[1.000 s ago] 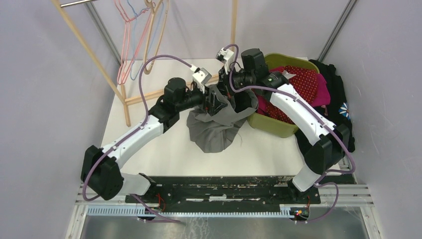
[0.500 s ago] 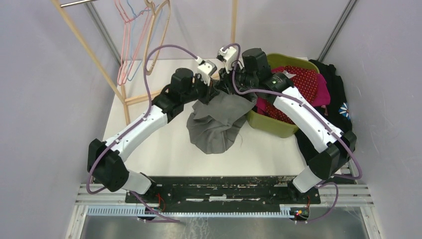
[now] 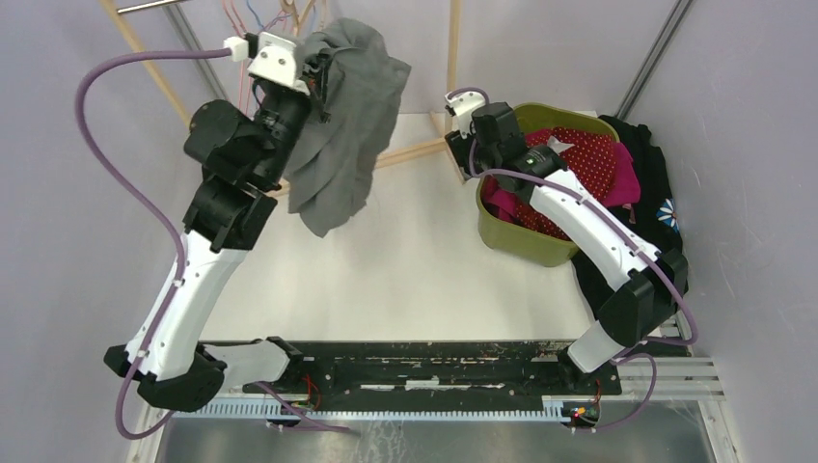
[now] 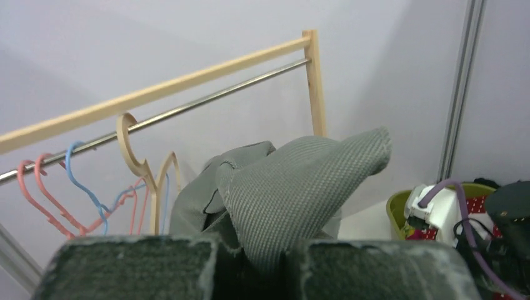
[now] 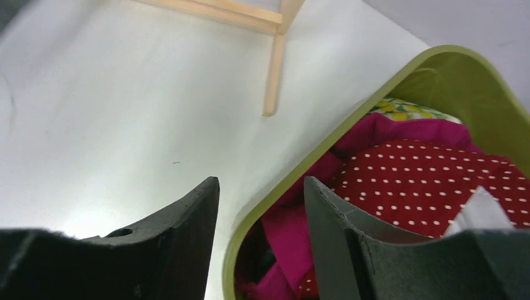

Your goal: Remove the skirt from the hanger

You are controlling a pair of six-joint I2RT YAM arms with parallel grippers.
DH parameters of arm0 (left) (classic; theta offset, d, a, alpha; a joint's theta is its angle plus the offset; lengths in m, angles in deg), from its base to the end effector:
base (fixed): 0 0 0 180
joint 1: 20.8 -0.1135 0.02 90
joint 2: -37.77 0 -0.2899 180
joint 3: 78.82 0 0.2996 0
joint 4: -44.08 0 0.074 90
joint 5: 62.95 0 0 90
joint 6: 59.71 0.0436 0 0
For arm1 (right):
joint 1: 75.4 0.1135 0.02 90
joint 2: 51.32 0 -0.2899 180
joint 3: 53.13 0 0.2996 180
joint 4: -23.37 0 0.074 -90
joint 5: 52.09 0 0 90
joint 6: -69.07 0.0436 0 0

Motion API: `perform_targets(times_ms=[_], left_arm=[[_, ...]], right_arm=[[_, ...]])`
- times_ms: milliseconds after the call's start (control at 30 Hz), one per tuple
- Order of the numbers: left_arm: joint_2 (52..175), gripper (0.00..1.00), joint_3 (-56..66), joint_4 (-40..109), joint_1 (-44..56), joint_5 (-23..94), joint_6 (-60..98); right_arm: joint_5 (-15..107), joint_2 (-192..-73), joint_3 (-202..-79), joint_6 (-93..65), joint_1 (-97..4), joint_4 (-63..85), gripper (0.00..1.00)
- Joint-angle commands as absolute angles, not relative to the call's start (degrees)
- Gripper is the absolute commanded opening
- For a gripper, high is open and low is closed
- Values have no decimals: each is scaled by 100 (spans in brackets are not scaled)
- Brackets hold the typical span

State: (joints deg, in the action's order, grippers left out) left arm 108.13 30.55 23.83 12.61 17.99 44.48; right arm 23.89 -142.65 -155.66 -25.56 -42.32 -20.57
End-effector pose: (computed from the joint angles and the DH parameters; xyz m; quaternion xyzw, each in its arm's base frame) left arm 0.2260 -0.1408 0.6128 0.1755 0.5571 -0.0899 0.8067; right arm 0.3564 0.2195 0.3986 -0.2262 0.8433 0.0130 0.4873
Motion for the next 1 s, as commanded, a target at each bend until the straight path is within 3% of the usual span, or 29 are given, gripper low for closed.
perform_targets(times_ms=[0,133,233,333,400,567,967], left_arm=[[11113,3,3200,2889,1243,2173,4432],[11429,3,3817,2445,1629,2548,4322],[11113,3,3855,2928,2038,2692,4254],[11188,3,2947,2601,1576,1819,4258],[11564,3,3155,1875,1102,2545,3623],[11778,3,3827,1990,1384,2232,4225],[12055,3,3758,2045,1445,2297,4178]], right_arm=[[3030,-14221,-15469,-2029,-4231,-1826,59],[3361,-14297,-15554,-2032,-4167,-1861,59],[3129,-14255,-15542,-2280,-4168,-1907,59],[3027,-14246,-15496,-2379,-4165,-1897,60],[3103,-14265,-15511,-2354,-4170,-1878,60],[3398,-14148,-15539,-2322,-4171,-1882,62],[5050,-13689,-15878,-1923,-3951,-1919,65]])
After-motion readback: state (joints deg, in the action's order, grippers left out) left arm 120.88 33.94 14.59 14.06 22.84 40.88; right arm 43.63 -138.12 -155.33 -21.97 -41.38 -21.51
